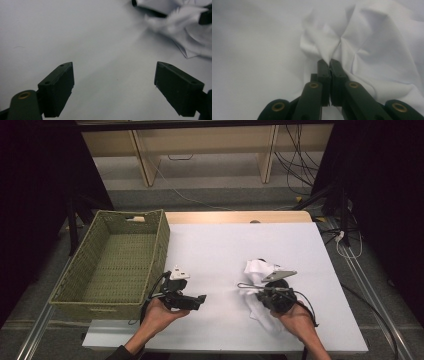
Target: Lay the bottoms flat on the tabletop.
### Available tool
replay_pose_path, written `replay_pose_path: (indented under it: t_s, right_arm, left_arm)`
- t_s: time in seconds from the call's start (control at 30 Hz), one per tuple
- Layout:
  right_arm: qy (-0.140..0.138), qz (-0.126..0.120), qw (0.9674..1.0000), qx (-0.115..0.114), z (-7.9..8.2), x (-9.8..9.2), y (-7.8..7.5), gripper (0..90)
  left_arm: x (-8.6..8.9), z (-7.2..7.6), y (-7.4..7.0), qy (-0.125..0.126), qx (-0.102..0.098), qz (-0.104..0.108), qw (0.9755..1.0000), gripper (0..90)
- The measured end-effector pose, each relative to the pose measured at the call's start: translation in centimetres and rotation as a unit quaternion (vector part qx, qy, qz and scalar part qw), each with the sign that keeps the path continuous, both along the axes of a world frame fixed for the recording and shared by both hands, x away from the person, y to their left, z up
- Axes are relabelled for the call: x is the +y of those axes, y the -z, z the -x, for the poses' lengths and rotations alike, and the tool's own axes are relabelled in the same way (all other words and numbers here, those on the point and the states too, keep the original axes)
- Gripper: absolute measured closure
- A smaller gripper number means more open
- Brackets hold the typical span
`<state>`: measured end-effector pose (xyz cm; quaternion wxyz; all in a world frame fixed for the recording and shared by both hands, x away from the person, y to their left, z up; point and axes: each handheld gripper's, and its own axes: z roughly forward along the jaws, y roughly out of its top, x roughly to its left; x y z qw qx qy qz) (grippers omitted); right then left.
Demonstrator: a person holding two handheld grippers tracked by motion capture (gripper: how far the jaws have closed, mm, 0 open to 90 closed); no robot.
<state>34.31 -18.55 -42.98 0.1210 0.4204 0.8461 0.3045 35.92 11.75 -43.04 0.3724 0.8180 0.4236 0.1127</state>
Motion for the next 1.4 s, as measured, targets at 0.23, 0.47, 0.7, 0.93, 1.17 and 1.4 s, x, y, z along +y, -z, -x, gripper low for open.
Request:
replay_pose_path:
  t_s: [0.23, 0.47, 0.7, 0.93, 1.17, 1.4]
  right_arm:
    - [-0.073, -0.034, 0.9964, 0.026, 1.7, 3.9, -0.1, 88.7]
    - [-0.091, -0.053, 0.9934, 0.047, 2.0, 5.2, 0.1, 60.7]
    - [-0.009, -0.037, 0.9986, -0.037, 0.1, 2.3, -2.5, 50.4]
    - [0.033, 0.022, 0.9992, 0.001, -2.5, 0.8, 0.0, 49.0]
    - [0.022, 0.063, 0.9970, 0.038, -2.4, 0.5, 1.8, 86.1]
    - [-0.019, 0.049, 0.9978, 0.041, 0.3, 0.9, 0.9, 90.0]
  left_arm:
    - [0.3, -0.1, -0.1, -0.007, -0.001, 0.003, 1.0000, 16.1]
    - [0.5, -0.2, -0.1, -0.010, -0.001, 0.003, 0.9999, 16.1]
    - [0.4, -0.3, -0.1, -0.009, -0.001, 0.003, 0.9999, 16.1]
    - [0.4, -0.2, -0.2, -0.009, -0.002, 0.004, 1.0000, 16.1]
    - [0.4, -0.2, -0.1, -0.008, -0.002, 0.003, 1.0000, 16.1]
    - [0.4, -0.2, -0.2, -0.009, -0.003, 0.003, 0.9999, 16.1]
